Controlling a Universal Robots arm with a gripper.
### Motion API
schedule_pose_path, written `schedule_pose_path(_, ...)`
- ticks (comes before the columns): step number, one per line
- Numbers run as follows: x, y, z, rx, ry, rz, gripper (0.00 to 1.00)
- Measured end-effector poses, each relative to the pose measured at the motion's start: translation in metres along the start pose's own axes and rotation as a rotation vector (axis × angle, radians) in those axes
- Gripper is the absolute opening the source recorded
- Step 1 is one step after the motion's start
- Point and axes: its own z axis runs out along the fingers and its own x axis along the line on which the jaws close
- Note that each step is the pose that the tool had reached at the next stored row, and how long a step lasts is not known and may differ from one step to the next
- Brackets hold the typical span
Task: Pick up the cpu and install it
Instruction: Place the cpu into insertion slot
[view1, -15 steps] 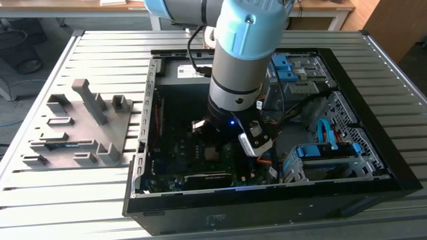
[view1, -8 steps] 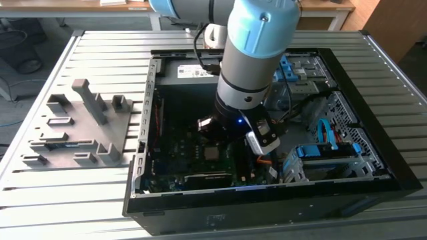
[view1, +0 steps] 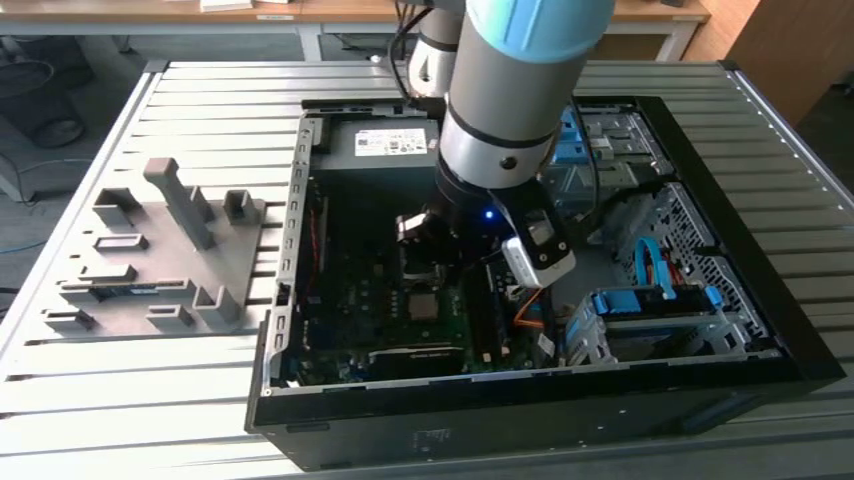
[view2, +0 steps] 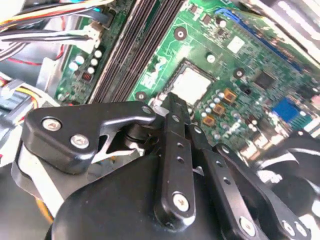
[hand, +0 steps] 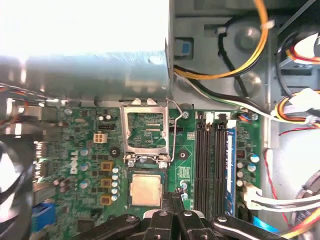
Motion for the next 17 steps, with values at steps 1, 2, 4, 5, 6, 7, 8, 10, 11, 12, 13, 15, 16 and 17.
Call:
schedule_pose_path(1,0.0004,0.0002,-0.0044,-0.0001,-0.0001,0.000,0.10)
schedule_pose_path(2,0.0007,0.0004,-0.0086,-0.0001,-0.0002,0.000,0.10)
schedule_pose_path(4,0.0014,0.0007,-0.0159,-0.0001,-0.0008,0.000,0.10)
schedule_pose_path(5,0.0018,0.0009,-0.0194,0.0001,-0.0013,0.000,0.10)
schedule_pose_path(6,0.0021,0.0010,-0.0219,0.0001,-0.0017,0.000,0.10)
schedule_pose_path(7,0.0022,0.0011,-0.0233,0.0000,-0.0018,0.000,0.10)
schedule_pose_path(8,0.0023,0.0011,-0.0239,0.0000,-0.0018,0.000,0.10)
schedule_pose_path(10,0.0023,0.0011,-0.0241,-0.0004,-0.0020,0.000,0.10)
schedule_pose_path(11,0.0023,0.0011,-0.0241,-0.0005,-0.0020,0.000,0.10)
schedule_pose_path(12,0.0023,0.0011,-0.0243,-0.0003,-0.0019,0.000,0.10)
schedule_pose_path(13,0.0023,0.0011,-0.0244,0.0000,-0.0018,0.000,0.10)
schedule_pose_path(15,0.0024,0.0011,-0.0243,0.0003,-0.0100,0.000,0.10)
schedule_pose_path(16,0.0025,0.0011,-0.0243,0.0014,-0.0237,-0.001,0.10)
schedule_pose_path(17,0.0024,0.0011,-0.0240,0.0020,-0.0381,-0.002,0.10)
